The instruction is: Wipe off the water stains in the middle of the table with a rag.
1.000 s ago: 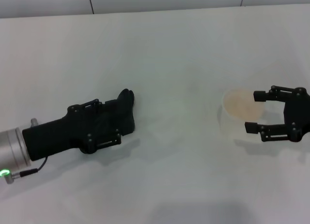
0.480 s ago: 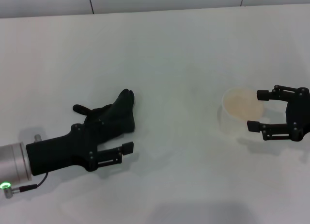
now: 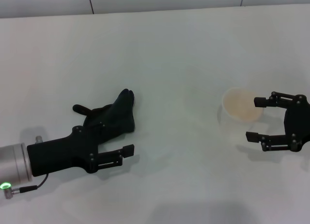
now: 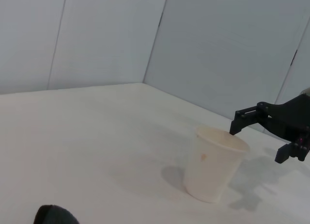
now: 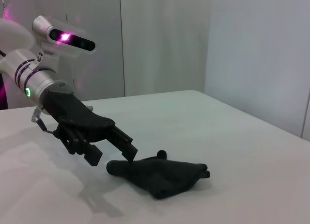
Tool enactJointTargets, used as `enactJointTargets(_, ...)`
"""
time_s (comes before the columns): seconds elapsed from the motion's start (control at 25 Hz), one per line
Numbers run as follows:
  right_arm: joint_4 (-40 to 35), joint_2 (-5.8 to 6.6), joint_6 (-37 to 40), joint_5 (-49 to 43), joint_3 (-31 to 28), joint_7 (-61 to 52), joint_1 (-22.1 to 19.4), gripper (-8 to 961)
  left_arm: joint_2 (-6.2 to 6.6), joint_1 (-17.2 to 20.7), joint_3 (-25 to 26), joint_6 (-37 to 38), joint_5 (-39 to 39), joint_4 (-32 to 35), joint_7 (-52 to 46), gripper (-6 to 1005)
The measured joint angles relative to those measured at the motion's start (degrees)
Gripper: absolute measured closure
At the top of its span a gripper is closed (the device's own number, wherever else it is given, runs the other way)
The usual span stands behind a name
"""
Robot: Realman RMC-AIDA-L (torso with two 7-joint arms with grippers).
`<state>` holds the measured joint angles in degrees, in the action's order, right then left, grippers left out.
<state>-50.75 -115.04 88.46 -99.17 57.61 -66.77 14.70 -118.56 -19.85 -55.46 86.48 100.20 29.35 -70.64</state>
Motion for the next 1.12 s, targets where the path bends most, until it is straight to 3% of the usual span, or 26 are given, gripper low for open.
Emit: enactJointTargets(1.12,0.39,0.0,-0.43,1.88,0.1,1.91,0.14,96,-0.46,-1.01,1.0,-2.03,0.2,-0.06,5.49,218)
